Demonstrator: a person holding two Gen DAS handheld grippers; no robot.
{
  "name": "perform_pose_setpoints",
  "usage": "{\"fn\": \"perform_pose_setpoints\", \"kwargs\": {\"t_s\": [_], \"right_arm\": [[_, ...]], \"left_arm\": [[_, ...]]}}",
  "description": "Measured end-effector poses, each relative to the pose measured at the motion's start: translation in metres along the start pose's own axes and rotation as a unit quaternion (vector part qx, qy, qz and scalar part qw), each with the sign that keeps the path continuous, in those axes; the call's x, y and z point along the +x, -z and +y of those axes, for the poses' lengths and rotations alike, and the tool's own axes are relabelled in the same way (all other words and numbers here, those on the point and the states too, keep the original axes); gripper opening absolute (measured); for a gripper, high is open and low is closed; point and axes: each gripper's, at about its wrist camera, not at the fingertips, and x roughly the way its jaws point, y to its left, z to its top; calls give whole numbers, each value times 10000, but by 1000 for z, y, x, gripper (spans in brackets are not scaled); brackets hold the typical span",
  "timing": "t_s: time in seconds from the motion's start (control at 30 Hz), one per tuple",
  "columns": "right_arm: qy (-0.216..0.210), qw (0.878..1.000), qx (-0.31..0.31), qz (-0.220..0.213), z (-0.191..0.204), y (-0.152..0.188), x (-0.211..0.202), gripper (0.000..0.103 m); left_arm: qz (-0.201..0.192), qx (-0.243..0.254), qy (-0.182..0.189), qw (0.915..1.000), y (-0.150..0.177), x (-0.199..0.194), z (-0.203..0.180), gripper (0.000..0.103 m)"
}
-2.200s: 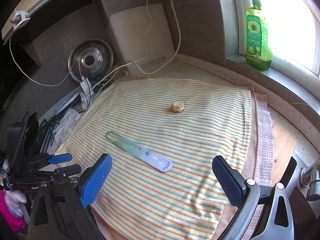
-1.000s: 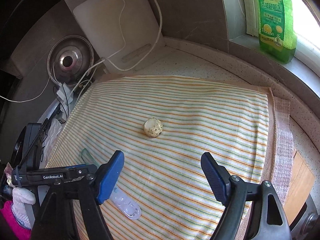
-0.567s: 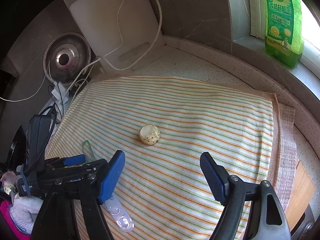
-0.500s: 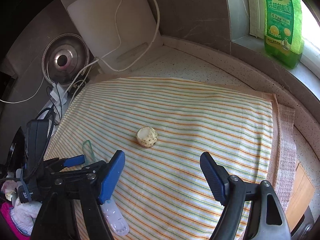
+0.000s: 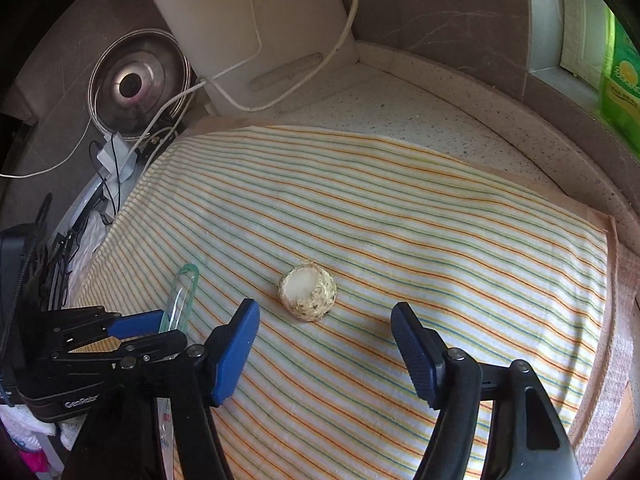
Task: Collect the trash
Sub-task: 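Grasp the clear toothpaste tube with the left tool while the right tool grasps the bread piece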
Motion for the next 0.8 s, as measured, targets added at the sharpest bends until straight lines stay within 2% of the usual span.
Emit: {"fn": "perform_pose_setpoints", "kwargs": {"t_s": [0.07,0.17,0.2,0.27,0.3,0.33,0.37,0.43,0.5,0.53,0.67,0.8], "right_arm": [[23,10000,-48,42,1,-1,8,69],[-27,9999,-106,52,5,-4,13,70],[-29,9999,-127,55,6,-5,15,70],[3,9998,-191,71,10,-7,19,70],[46,9997,-248,76,13,-6,21,70],[91,9994,-317,78,16,-6,23,70],[150,9990,-417,81,19,-5,24,69],[310,9976,-605,111,25,-4,28,61],[488,9961,-728,109,28,-4,29,42],[513,9958,-747,115,28,-5,29,37],[381,9975,-579,124,20,-5,21,35],[353,9983,-462,11,21,5,3,35]], "left_arm": [[90,-80,-163,9998,6,1,-4,62],[75,-239,-130,9996,14,0,-5,62],[39,-206,-207,9996,18,1,-7,59],[-73,17,-453,9989,24,1,-13,45],[-106,109,-459,9988,26,0,-15,41],[-121,106,-410,9990,28,-1,-14,31],[-124,65,-356,9993,28,-2,-12,28],[-112,-49,-172,9998,32,-8,2,27],[-97,-177,-19,9998,31,-11,10,25],[-107,-239,34,9997,31,-14,14,25],[-173,-444,253,9985,33,-30,37,25],[-302,-435,288,9982,41,-51,54,25]]}}
